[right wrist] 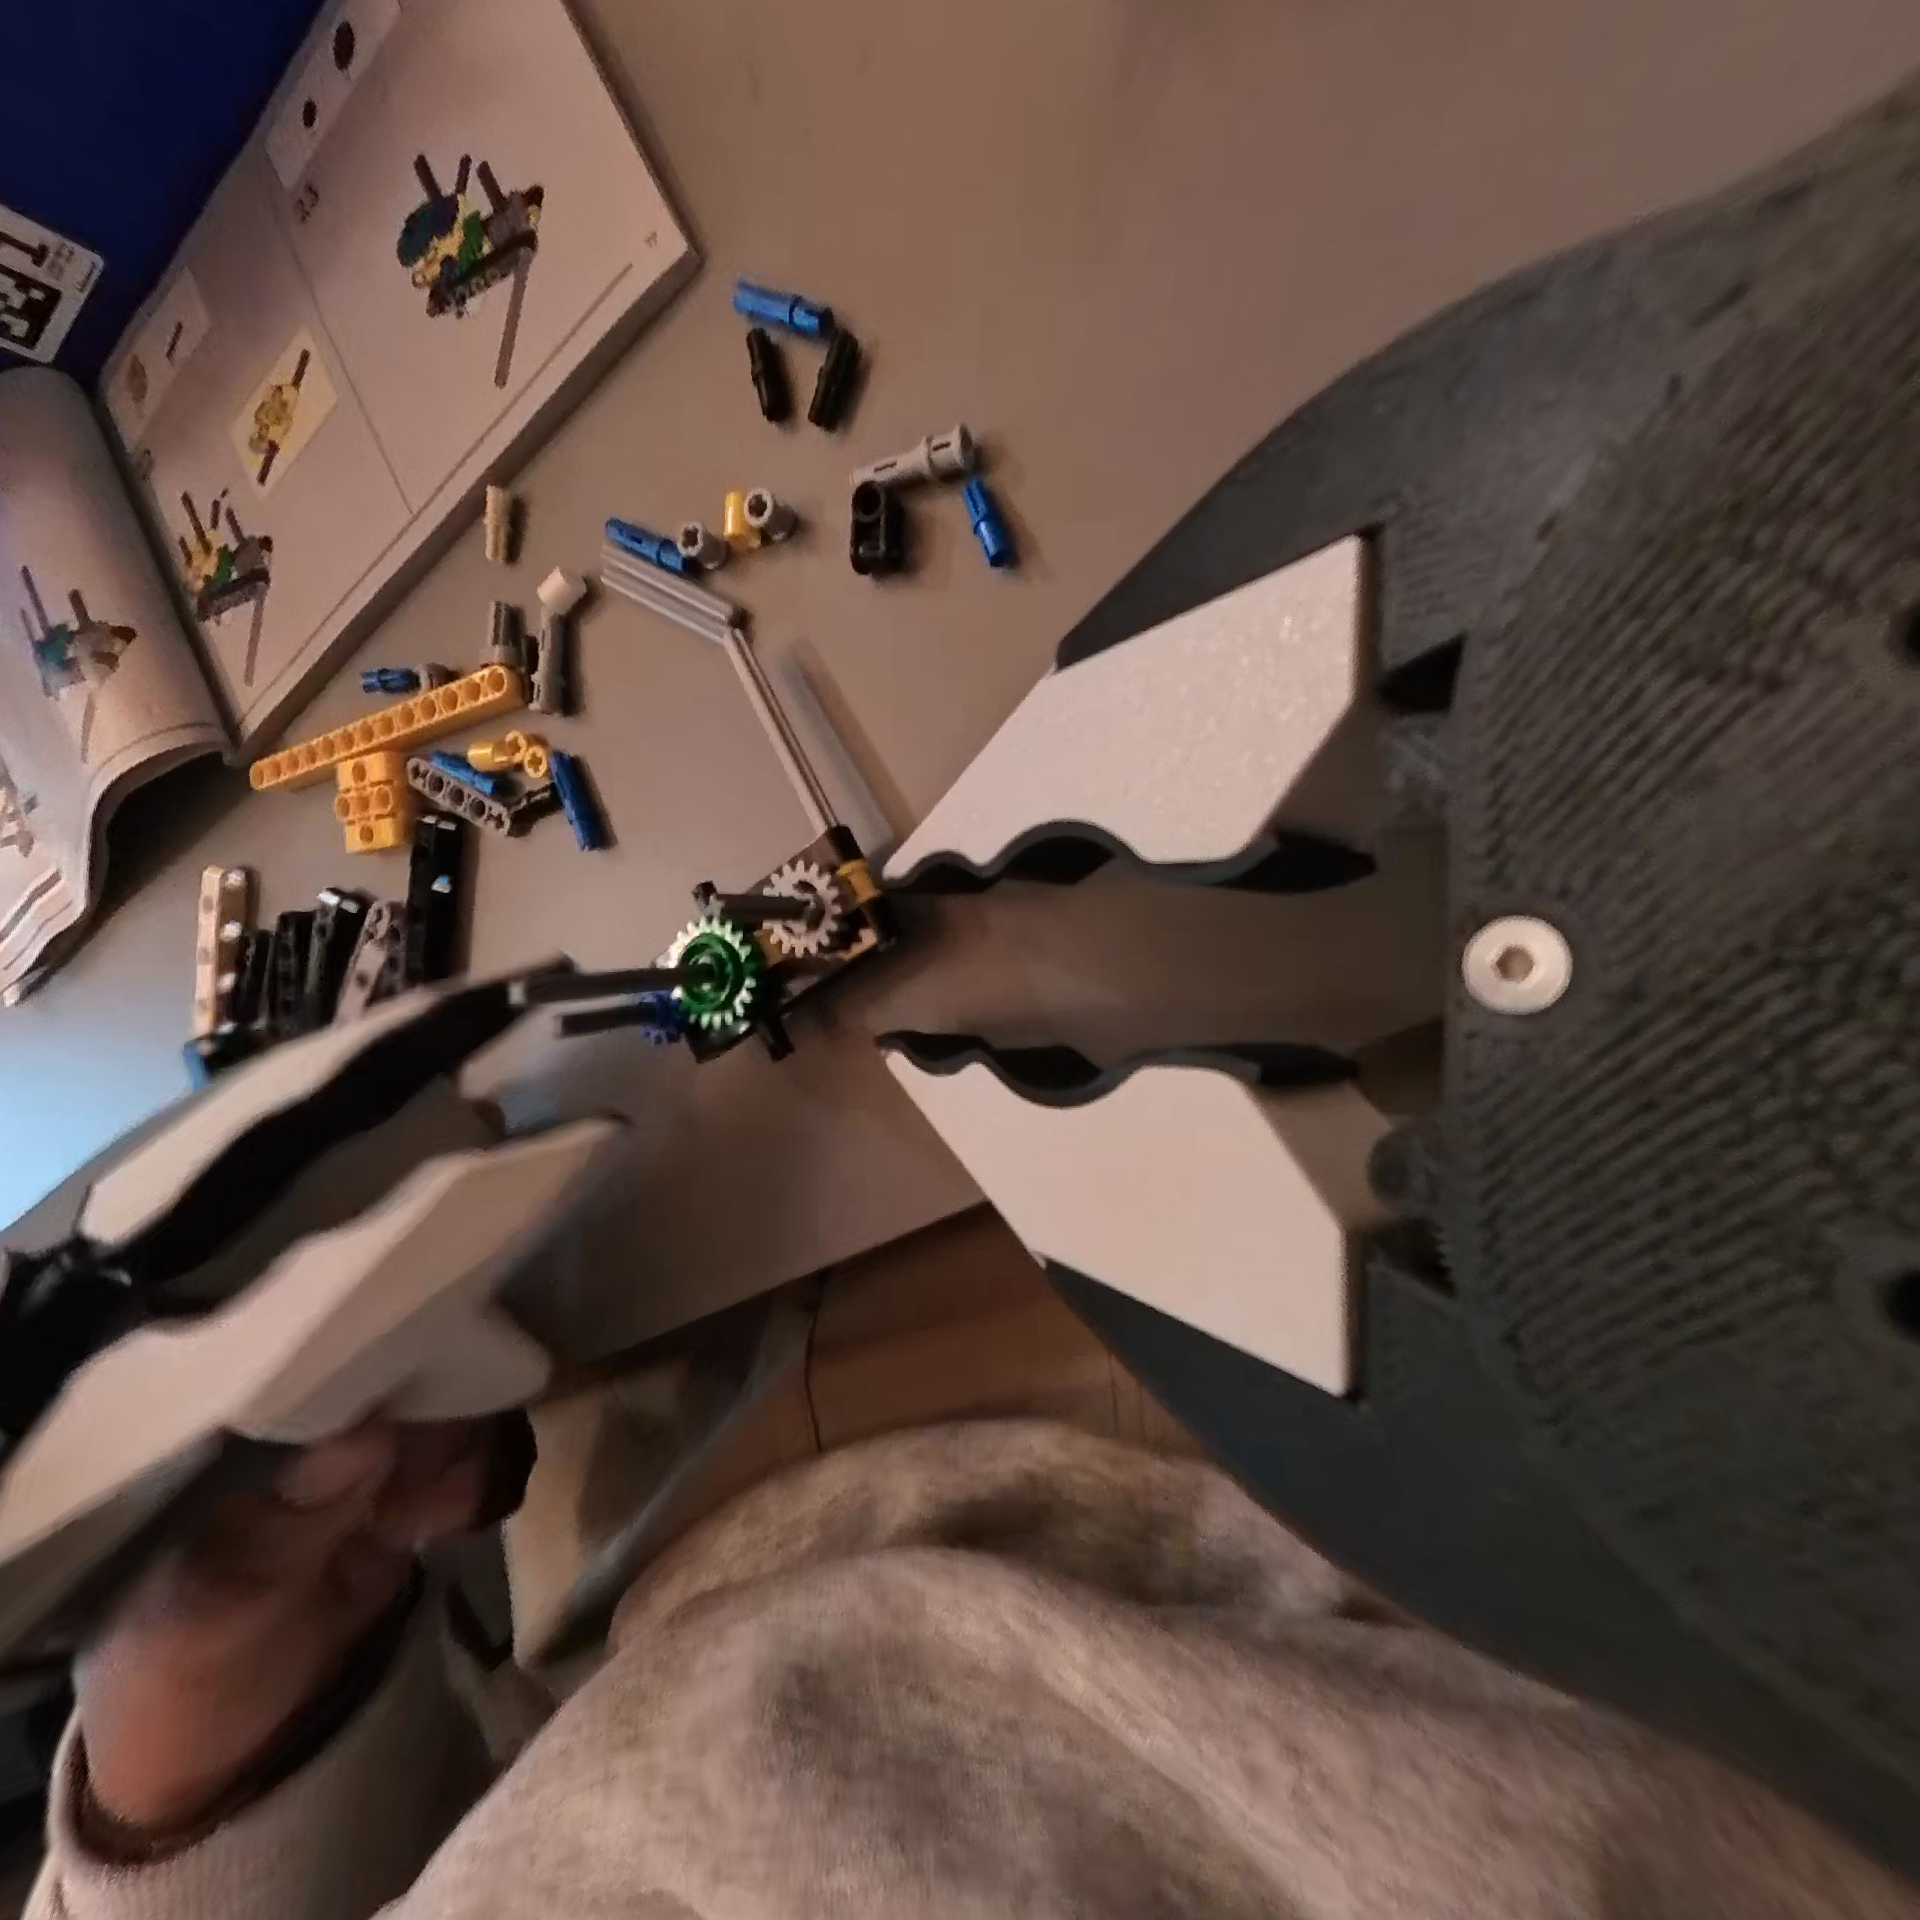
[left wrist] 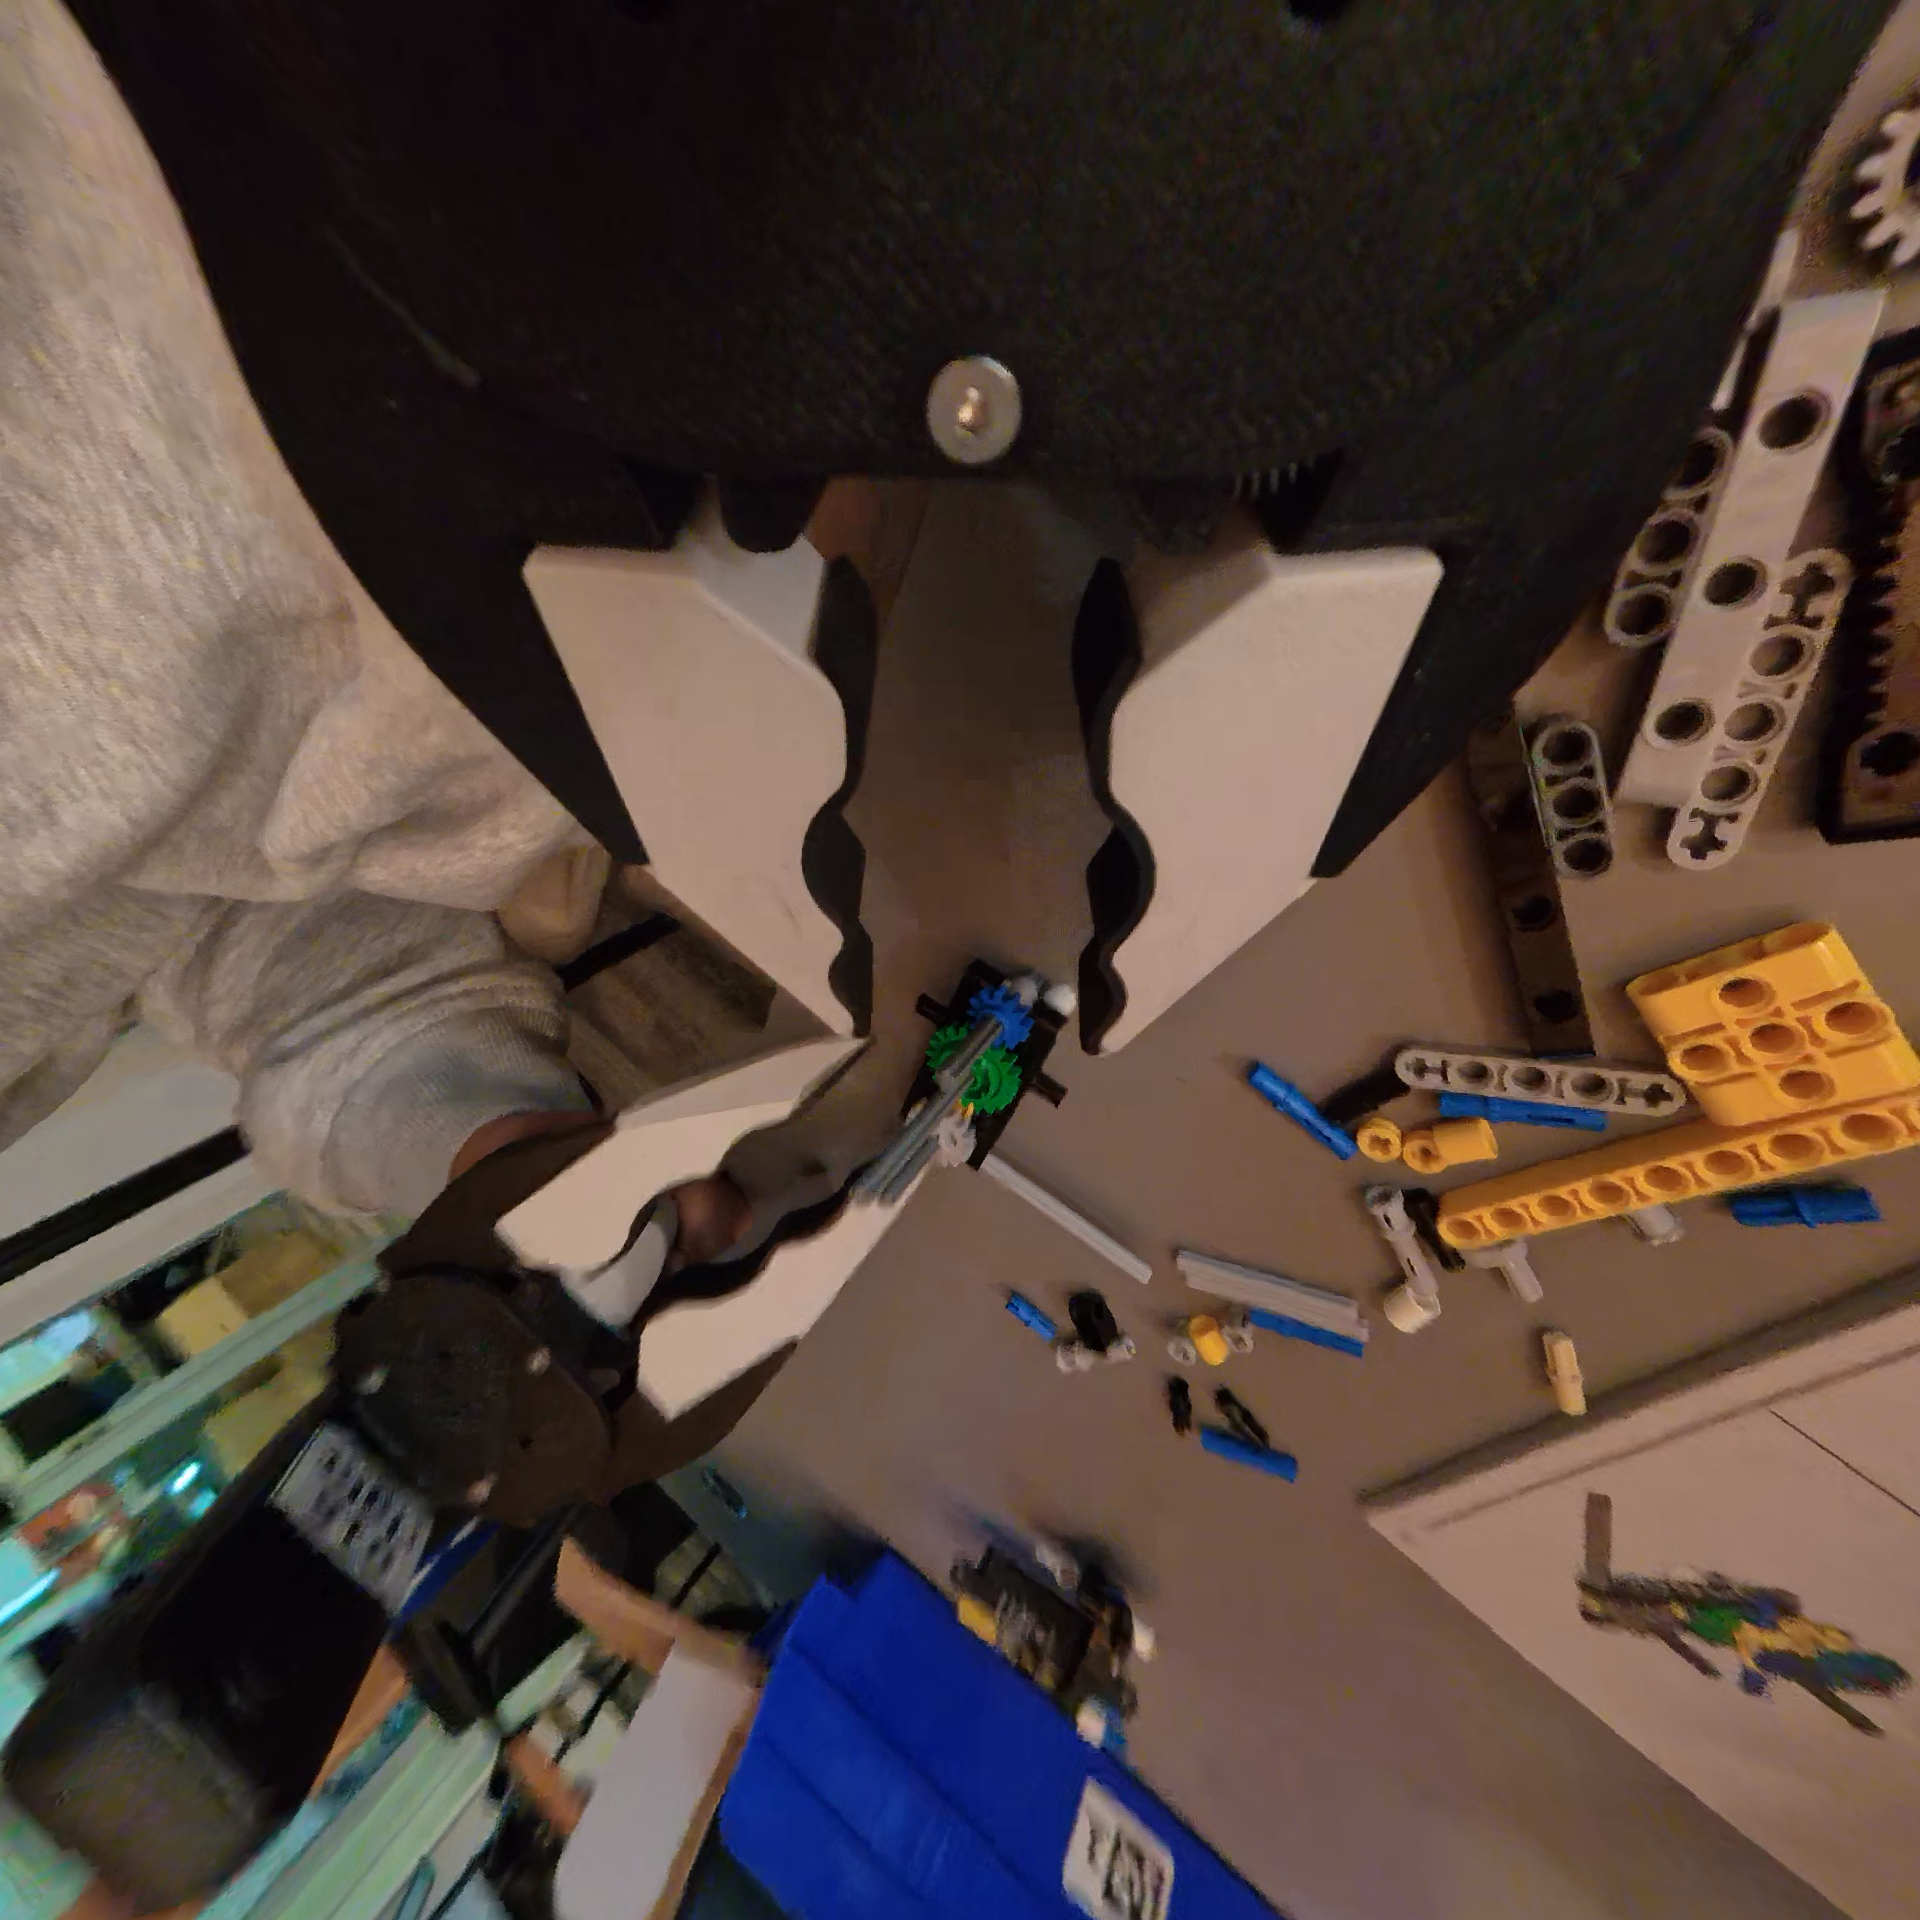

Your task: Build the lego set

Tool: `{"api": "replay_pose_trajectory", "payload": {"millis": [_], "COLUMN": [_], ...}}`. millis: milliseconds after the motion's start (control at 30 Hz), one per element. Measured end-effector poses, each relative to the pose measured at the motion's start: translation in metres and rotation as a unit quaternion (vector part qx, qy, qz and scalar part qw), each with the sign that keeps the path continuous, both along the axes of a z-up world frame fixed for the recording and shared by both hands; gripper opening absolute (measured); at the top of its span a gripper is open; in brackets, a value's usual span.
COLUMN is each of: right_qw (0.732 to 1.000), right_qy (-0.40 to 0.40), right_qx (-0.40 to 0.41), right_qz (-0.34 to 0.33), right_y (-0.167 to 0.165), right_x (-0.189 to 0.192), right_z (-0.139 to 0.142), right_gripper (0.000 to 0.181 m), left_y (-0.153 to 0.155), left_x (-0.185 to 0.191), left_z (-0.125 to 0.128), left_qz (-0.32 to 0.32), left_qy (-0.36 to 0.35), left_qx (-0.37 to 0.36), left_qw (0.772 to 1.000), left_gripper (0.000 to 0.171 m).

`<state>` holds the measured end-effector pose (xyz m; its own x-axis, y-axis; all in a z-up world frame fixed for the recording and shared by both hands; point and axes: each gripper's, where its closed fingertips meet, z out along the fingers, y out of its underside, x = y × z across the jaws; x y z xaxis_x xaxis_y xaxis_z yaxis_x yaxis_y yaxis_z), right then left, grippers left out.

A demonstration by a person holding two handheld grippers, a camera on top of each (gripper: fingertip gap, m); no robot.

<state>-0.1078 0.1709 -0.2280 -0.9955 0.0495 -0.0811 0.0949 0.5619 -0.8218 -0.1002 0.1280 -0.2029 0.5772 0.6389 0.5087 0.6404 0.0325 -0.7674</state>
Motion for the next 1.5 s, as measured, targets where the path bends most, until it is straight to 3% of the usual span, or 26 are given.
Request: {"api": "replay_pose_trajectory", "payload": {"millis": [100,167,267,400,600,767,967,1167,1300,1400,1500], "right_qw": [1.0,0.999,0.997,0.995,0.993,0.994,0.994,0.994,0.994,0.994,0.994], "right_qy": [-0.008,-0.015,-0.032,-0.047,-0.049,-0.039,-0.039,-0.037,-0.037,-0.037,-0.039], "right_qx": [-0.019,-0.038,-0.066,-0.093,-0.108,-0.099,-0.104,-0.1,-0.101,-0.099,-0.098], "right_qz": [0.009,0.012,0.01,0.002,-0.007,-0.007,-0.009,-0.009,-0.011,-0.012,-0.012], "right_y": [0.001,0.001,0.003,0.006,0.007,0.007,0.007,0.006,0.006,0.006,0.006], "right_x": [0.002,0.003,0.001,-0.004,-0.007,-0.006,-0.007,-0.006,-0.007,-0.007,-0.007], "right_z": [0.006,0.013,0.021,0.03,0.036,0.032,0.034,0.033,0.033,0.032,0.032], "right_gripper": [0.025,0.026,0.027,0.028,0.028,0.027,0.026,0.026,0.026,0.026,0.026], "left_y": [-0.015,-0.04,-0.08,-0.097,-0.088,-0.095,-0.104,-0.101,-0.1,-0.094,-0.09], "left_x": [-0.02,-0.038,-0.055,-0.062,-0.059,-0.057,-0.049,-0.05,-0.052,-0.045,-0.035], "left_z": [0.035,0.044,0.025,0.009,-0.001,-0.004,-0.005,-0.021,-0.032,-0.032,-0.027], "left_qz": [0.05,0.111,0.189,0.202,0.188,0.189,0.057,-0.074,-0.105,-0.117,-0.119], "left_qy": [-0.005,-0.01,-0.004,0.029,0.052,0.046,0.091,0.046,0.023,0.007,-0.004], "left_qx": [0.103,0.124,0.013,-0.14,-0.218,-0.222,-0.317,-0.336,-0.352,-0.328,-0.309], "left_qw": [0.993,0.986,0.982,0.969,0.956,0.955,0.942,0.938,0.93,0.937,0.944], "left_gripper": [0.039,0.039,0.037,0.039,0.04,0.04,0.04,0.036,0.032,0.019,0.022]}}
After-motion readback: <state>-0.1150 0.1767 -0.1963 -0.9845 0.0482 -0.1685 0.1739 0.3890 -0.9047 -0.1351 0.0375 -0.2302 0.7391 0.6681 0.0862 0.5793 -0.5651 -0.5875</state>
